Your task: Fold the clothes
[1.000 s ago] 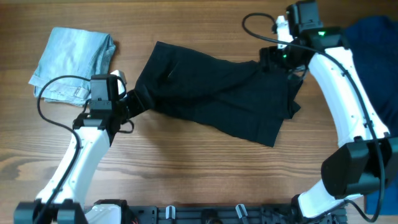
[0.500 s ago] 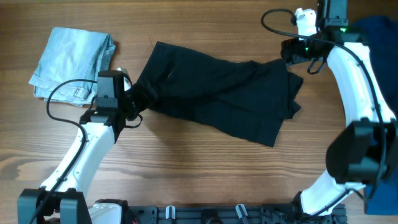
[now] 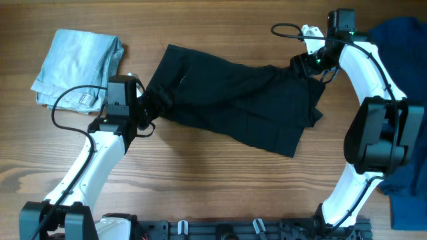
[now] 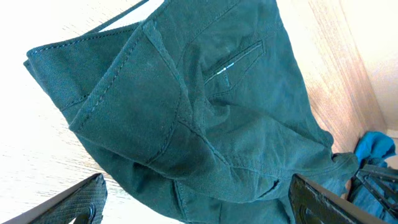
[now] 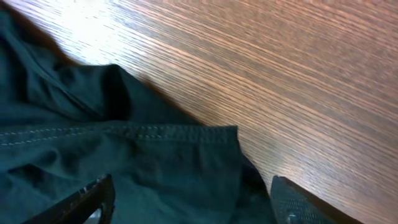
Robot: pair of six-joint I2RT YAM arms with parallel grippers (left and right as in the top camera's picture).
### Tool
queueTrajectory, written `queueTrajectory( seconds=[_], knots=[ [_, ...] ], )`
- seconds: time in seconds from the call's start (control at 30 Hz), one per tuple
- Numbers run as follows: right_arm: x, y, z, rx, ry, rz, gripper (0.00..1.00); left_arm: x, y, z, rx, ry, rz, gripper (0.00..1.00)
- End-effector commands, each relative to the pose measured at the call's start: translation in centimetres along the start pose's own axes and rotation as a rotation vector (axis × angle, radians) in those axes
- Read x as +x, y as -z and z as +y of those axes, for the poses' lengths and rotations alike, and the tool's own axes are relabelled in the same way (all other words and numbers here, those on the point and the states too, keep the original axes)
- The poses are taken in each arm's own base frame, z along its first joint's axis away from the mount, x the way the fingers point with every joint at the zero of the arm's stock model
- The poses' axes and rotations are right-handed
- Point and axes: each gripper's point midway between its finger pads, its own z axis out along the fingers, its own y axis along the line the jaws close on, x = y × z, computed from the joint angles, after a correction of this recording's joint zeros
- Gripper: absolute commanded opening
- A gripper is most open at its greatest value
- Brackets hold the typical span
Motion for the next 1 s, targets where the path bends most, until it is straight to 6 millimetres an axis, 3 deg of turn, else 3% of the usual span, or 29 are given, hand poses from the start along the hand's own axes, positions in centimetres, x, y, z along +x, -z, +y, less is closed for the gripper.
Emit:
queueTrajectory(
  seconds=[0.0,0.43,0.6,0.8,0.97],
  knots=[
    [-0.2,-0.7,1.2,-0.080,0.013,-0.020,0.80,-0.3,-0.2,-0.2,-0.005,0.036,-0.011,1.00],
    [-1.1,-1.1,0.5,-0.050,0.043,-0.066,0.81,-0.1,-1.8,0.5,-0.022,0.091,0.009,0.97],
    [-1.1,-1.2,0.4,-0.050,0.042,-0.067,0.74,-0.1,-1.8,0.5,-0.023,0.091,0.009,0.95],
    [-0.2,-2.8,0.5,-0.054,0.040,-0.059,0.79,-0.1,-1.8,0.5,-0.022,0.091,0.009,0.96],
    [-0.2,-3.0,0.4,-0.051,0.039,-0.068,0.80,-0.1,-1.8,0.5,-0.022,0.091,0.009,0.95]
  ],
)
